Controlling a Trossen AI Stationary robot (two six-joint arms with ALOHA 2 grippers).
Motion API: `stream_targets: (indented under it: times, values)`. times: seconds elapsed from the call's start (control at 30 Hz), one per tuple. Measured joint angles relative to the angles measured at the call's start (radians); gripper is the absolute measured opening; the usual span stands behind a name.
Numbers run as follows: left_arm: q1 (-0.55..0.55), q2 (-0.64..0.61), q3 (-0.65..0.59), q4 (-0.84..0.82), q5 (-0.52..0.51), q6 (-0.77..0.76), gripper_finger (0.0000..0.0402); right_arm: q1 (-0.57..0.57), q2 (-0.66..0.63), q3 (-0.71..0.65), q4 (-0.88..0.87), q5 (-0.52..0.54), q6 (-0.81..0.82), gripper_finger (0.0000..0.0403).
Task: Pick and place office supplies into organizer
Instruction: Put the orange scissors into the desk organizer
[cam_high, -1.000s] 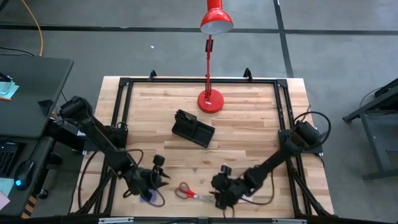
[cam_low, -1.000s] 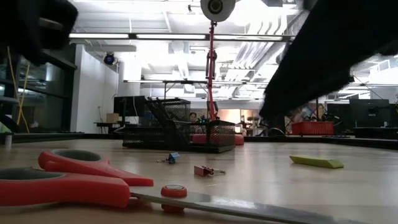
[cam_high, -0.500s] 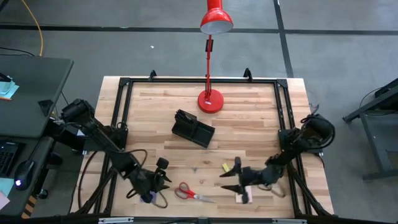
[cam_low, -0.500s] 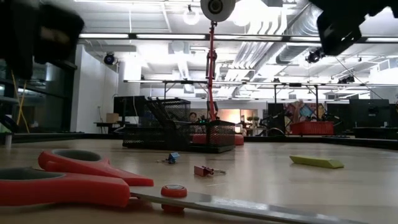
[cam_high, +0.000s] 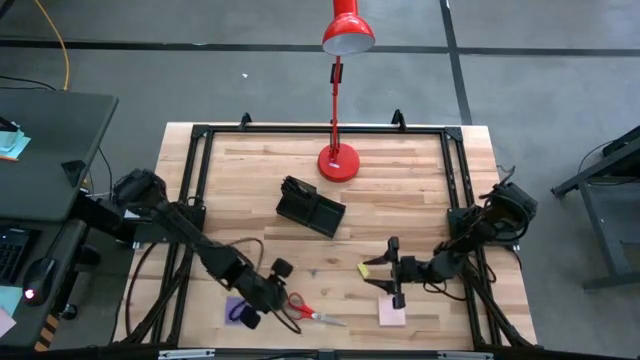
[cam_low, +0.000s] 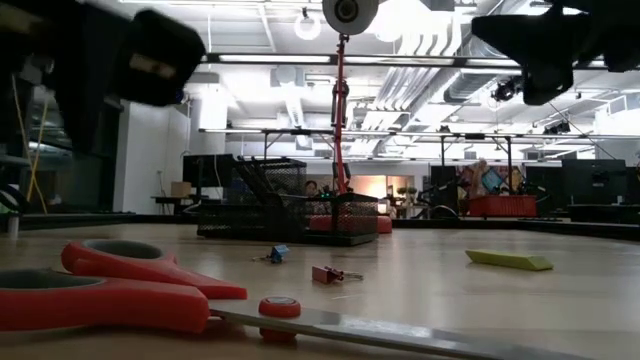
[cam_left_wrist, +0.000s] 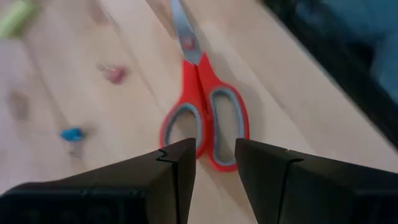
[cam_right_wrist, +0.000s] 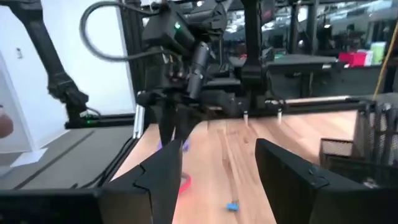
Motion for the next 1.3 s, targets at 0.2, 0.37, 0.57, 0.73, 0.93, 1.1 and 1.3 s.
stream_targets:
  times: [0.2, 0.37, 0.57, 0.73, 0.93, 1.1, 1.3]
  values:
    - [0.002, 0.135, 0.127, -0.102, -0.03, 0.021, 0.0104, 0.0, 0.0, 0.0, -0.077, -0.04, 0.064, 0.0195]
    - [-0.005, 0.164, 0.153, -0.104, -0.067, 0.034, 0.0104, 0.002, 0.001, 0.0, -0.109, -0.06, 0.102, 0.0195]
    - [0.008, 0.192, 0.15, -0.121, -0.043, 0.034, 0.0104, 0.002, 0.001, 0.0, -0.123, -0.07, 0.126, 0.0195]
    - [0.008, 0.218, 0.151, -0.101, -0.057, 0.034, 0.0104, 0.002, 0.001, 0.0, -0.135, -0.07, 0.147, 0.0195]
    - [0.007, 0.225, 0.151, -0.101, -0.053, 0.026, 0.0104, 0.002, 0.001, 0.0, -0.14, -0.063, 0.147, 0.0195]
    - [0.007, 0.225, 0.151, -0.101, -0.053, 0.025, 0.0074, 0.002, 0.001, 0.0, -0.141, -0.046, 0.148, 0.0195]
    - [0.007, 0.219, 0.155, -0.093, -0.057, 0.03, 0.0014, 0.001, 0.001, 0.0, -0.179, -0.028, 0.189, 0.0195]
